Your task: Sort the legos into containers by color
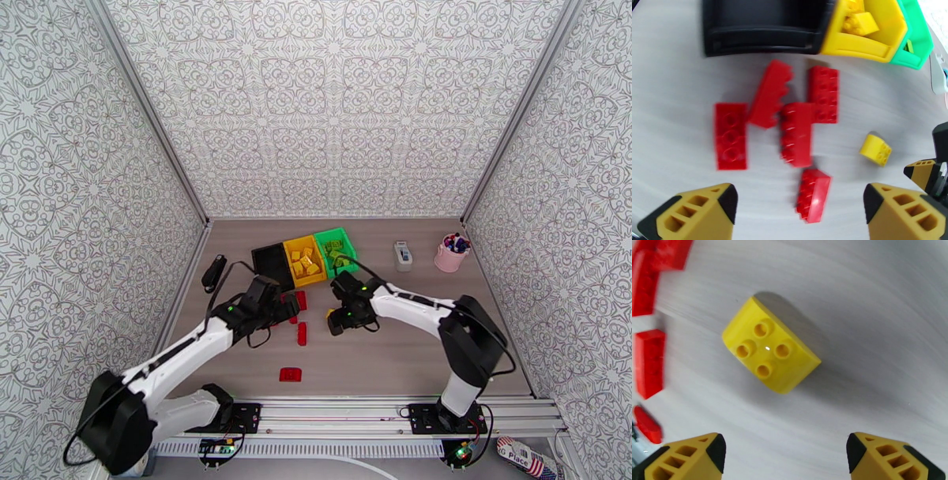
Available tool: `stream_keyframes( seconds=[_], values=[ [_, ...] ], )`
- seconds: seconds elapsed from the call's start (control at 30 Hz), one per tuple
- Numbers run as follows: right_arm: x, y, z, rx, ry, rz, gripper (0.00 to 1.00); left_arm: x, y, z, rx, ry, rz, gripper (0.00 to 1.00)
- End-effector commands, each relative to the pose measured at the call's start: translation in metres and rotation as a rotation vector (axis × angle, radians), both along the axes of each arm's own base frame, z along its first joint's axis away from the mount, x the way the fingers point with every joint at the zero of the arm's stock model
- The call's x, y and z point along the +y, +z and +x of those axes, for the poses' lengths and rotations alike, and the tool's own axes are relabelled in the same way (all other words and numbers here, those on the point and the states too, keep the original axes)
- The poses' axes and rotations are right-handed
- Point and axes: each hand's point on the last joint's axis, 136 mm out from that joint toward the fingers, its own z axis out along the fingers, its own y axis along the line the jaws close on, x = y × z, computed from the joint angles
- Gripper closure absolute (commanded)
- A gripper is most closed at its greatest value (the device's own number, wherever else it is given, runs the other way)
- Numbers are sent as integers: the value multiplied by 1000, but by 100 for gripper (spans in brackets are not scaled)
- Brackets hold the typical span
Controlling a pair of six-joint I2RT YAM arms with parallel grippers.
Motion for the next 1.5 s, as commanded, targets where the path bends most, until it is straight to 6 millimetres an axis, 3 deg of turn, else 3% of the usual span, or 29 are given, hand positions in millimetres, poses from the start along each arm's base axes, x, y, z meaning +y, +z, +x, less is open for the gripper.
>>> stream_keyframes(
  seconds=[0.0, 0.33, 0.63, 1.1, 1.47],
  values=[
    [-7, -2, 7, -47, 27, -111, 16, 12, -6, -10, 22, 42, -23, 6],
    [9, -10, 26, -71, 50, -124, 16, 20, -7, -18, 19, 61, -41, 6],
    [24, -17, 42, -46, 36, -64, 25, 17, -9, -18, 27, 56, -50, 6],
    [31, -17, 49, 19, -8, 44, 56, 14, -9, -16, 31, 50, -54, 6],
    [37, 8, 49, 15, -49, 146, 67, 3, -9, -10, 37, 19, -83, 6]
  ],
)
